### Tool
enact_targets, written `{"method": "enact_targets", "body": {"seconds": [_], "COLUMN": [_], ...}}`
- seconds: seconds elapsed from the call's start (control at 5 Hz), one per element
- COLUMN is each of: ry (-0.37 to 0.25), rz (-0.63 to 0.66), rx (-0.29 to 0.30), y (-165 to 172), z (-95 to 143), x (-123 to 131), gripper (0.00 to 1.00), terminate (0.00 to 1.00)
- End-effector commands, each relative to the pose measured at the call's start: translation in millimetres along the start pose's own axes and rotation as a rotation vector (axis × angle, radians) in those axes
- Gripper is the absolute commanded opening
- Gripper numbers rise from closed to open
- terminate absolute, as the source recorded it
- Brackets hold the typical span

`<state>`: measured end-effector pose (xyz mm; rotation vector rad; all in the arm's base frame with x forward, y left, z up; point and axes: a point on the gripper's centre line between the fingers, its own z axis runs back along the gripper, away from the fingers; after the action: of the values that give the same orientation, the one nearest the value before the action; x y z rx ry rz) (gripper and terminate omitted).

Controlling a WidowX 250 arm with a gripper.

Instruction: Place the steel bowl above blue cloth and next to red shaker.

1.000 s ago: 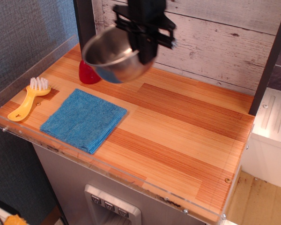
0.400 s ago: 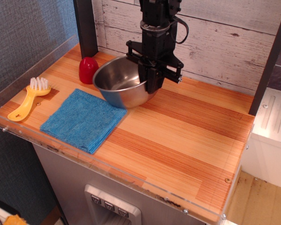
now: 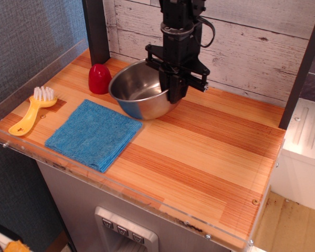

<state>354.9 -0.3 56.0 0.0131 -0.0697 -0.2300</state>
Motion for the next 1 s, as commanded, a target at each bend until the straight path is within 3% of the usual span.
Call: {"method": "enact_targets", "body": {"seconds": [0.0,0.4,0.6,0.8], "ry": [-0.102,-0.159,-0.210,-0.267], "rz": [0.031,0.105,0.142,0.137], "rx": [-0.027,-0.109,-0.134,-0.114], "y": [2,13,23,34], "z": [30,48,70,112], "x": [6,6,6,-1], "gripper": [1.00,1.00,1.00,1.00], "terminate": [0.00,0.00,0.00,0.00]}}
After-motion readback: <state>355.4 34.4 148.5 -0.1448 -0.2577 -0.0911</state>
